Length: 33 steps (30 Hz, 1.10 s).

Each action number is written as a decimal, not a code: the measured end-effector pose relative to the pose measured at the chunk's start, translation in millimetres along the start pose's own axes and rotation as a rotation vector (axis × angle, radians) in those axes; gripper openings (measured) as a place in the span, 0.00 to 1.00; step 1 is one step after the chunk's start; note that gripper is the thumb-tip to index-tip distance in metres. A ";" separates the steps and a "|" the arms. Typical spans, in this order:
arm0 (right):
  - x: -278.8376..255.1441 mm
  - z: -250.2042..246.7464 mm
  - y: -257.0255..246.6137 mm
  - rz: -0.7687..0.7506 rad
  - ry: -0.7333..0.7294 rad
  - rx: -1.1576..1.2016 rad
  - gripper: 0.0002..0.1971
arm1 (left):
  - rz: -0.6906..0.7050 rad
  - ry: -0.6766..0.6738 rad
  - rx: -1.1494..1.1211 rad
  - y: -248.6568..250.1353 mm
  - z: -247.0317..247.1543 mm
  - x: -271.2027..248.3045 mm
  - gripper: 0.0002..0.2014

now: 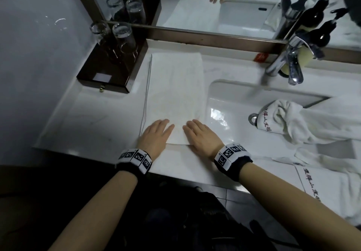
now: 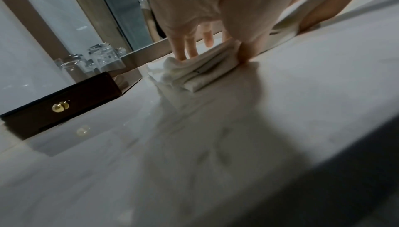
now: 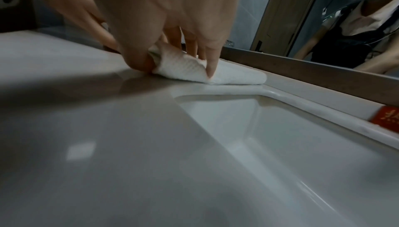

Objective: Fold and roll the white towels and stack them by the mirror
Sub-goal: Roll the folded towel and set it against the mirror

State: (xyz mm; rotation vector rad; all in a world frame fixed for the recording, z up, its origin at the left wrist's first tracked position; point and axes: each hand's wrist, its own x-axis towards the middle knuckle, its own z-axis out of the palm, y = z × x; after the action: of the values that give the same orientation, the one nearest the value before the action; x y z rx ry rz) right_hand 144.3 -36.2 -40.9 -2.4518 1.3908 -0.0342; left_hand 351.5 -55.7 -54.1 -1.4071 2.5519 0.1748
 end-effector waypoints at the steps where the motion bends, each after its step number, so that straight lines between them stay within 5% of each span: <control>1: 0.9 0.1 -2.8 0.015 0.003 -0.010 0.27 | 0.032 0.053 -0.008 0.2 -1.8 -1.0 0.32; 4: 5.2 -0.5 -12.7 0.084 -0.048 -0.026 0.29 | 0.102 0.207 -0.001 -3.3 -4.9 -0.6 0.31; 11: 15.3 -3.3 -28.2 0.190 0.073 -0.103 0.16 | -0.087 0.064 -0.290 -22.3 -31.7 16.3 0.14; 15: 22.0 -9.3 -27.6 0.246 0.047 0.112 0.10 | -0.127 0.028 -0.371 -37.5 -35.5 11.1 0.08; 24: 28.3 -21.6 -14.3 0.485 0.079 0.451 0.12 | -0.156 -0.095 -0.190 -47.8 -35.0 8.9 0.08; 28: 35.3 -20.5 -10.4 0.591 0.206 0.571 0.09 | -0.165 -0.116 -0.157 -49.1 -41.6 18.3 0.14; 30: 38.9 -19.3 -11.3 0.646 0.214 0.539 0.11 | -0.209 -0.072 -0.183 -54.8 -43.4 23.1 0.14; 33: 43.7 -20.9 -11.8 0.608 0.183 0.169 0.19 | -0.249 -0.018 -0.177 -60.0 -46.2 26.4 0.11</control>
State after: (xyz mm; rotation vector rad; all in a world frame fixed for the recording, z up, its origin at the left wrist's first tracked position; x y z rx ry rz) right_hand 173.4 -72.8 -23.7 -1.8419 2.0607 -0.2285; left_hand 382.3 -119.0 -15.8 -1.7624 2.3683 0.3767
